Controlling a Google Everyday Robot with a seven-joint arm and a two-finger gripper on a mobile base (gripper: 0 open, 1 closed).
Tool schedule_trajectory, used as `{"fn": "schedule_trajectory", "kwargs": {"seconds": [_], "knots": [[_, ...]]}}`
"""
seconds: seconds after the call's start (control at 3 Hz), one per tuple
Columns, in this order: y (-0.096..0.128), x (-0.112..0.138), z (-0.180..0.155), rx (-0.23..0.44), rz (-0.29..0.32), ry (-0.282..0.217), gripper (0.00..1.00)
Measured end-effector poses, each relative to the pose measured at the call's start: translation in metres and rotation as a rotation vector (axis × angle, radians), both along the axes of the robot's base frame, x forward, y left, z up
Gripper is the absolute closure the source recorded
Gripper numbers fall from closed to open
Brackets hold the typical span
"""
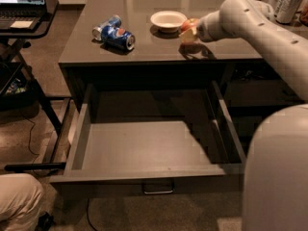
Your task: Place apple into top drawer
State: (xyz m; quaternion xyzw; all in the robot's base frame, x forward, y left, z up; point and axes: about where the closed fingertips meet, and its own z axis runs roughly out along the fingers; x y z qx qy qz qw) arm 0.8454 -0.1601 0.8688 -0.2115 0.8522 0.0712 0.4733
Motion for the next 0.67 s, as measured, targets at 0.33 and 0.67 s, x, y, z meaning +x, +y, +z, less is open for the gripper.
{"fn": "schedule_trajectory", "kwargs": {"seconds": [0.33, 0.67], "knots": [[-0.014, -0.032, 0.016, 0.048, -0.004, -0.033, 1.0], [-0.024, -0.079, 0.027, 0.12, 0.066, -0.029, 1.0]]}}
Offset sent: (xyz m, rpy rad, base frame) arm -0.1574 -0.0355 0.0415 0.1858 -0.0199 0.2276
